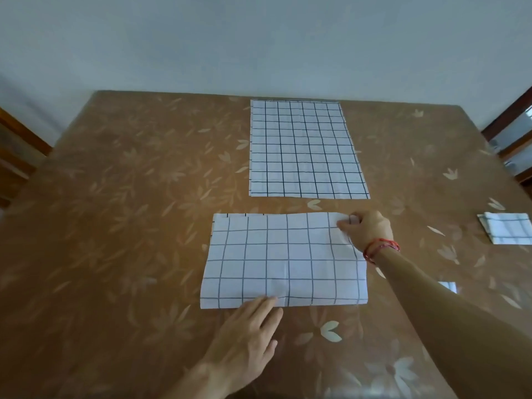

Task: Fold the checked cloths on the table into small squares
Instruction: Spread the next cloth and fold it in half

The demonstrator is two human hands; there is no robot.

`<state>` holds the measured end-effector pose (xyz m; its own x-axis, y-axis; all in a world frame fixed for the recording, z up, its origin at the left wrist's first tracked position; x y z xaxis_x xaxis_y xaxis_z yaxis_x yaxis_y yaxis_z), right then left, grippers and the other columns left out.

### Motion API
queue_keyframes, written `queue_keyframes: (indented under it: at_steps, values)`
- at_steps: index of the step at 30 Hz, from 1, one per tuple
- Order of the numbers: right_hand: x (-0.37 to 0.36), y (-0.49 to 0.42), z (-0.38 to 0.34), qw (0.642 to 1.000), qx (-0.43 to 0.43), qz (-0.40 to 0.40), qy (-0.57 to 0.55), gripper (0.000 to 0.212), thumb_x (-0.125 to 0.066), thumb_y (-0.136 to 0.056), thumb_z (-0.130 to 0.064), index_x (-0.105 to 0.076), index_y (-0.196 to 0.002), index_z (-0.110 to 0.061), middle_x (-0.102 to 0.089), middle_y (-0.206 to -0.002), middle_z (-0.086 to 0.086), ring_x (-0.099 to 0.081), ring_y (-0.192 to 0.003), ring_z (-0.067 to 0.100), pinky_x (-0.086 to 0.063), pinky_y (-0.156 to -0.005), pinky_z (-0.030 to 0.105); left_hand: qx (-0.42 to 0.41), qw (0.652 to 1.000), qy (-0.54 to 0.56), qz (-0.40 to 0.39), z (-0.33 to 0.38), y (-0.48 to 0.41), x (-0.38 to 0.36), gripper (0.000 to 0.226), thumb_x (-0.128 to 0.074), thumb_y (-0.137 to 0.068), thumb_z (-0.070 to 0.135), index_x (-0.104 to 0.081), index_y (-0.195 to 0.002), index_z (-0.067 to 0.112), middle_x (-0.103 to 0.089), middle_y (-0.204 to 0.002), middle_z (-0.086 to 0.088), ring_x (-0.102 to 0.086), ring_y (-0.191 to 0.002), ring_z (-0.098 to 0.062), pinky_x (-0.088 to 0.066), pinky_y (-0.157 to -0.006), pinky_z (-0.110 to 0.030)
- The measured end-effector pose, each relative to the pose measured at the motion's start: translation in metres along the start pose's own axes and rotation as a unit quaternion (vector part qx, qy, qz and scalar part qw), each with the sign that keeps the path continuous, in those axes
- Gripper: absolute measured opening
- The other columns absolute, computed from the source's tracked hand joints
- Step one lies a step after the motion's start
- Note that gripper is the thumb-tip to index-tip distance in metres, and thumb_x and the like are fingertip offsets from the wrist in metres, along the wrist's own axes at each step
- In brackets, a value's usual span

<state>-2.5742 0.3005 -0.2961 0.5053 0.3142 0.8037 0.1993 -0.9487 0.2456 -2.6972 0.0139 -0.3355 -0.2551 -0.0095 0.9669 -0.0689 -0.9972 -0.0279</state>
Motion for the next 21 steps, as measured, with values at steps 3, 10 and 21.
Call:
queue_keyframes:
  at_steps: [3,10,21]
  values:
    - [-0.008,-0.007,-0.001,1.0,0.01,0.008,-0.004,0.022,-0.068,-0.081,-0.032,-0.069,-0.1,-0.022,-0.07,-0.093,0.002,-0.064,-0.092,0.025,-0.052,-0.077,0.031,0.012,1.0,0.004,-0.023,-0.004,-0.004,-0.013,0.05,-0.048,-0.088,0.042,-0.057,-0.131,0.017,-0.048,-0.143,-0.001,-0.047,-0.131,-0.017,-0.043,-0.106,-0.031]
    - [-0.04,0.041,0.0,0.971,0.149,0.004,0.186,0.059,-0.059,-0.089,-0.042,-0.042,-0.139,-0.018,-0.045,-0.138,0.01,-0.043,-0.125,0.03,-0.041,-0.1,0.044,0.043,0.997,-0.012,-0.062,-0.008,-0.01,-0.034,0.055,-0.044,-0.09,0.042,-0.056,-0.134,0.012,-0.043,-0.15,-0.007,-0.041,-0.138,-0.022,-0.042,-0.107,-0.041]
    - [-0.136,0.161,0.028,0.911,0.281,-0.115,0.278,0.066,-0.049,-0.08,-0.052,-0.053,-0.133,-0.014,-0.051,-0.141,0.016,-0.051,-0.129,0.031,-0.051,-0.095,0.046,0.03,0.998,-0.034,-0.051,-0.007,-0.008,-0.04,0.058,-0.039,-0.093,0.039,-0.051,-0.139,0.004,-0.041,-0.151,-0.012,-0.032,-0.143,-0.023,-0.021,-0.111,-0.041]
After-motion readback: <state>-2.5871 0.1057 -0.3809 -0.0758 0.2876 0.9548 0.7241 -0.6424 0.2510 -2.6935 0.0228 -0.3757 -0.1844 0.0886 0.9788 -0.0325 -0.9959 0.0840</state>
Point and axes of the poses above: each hand's wrist, its own y-axis away from the middle knuckle, its own x-axis out of the back of the hand, z = x × y, the point moved 5 cm from there along -y, towards the middle knuckle
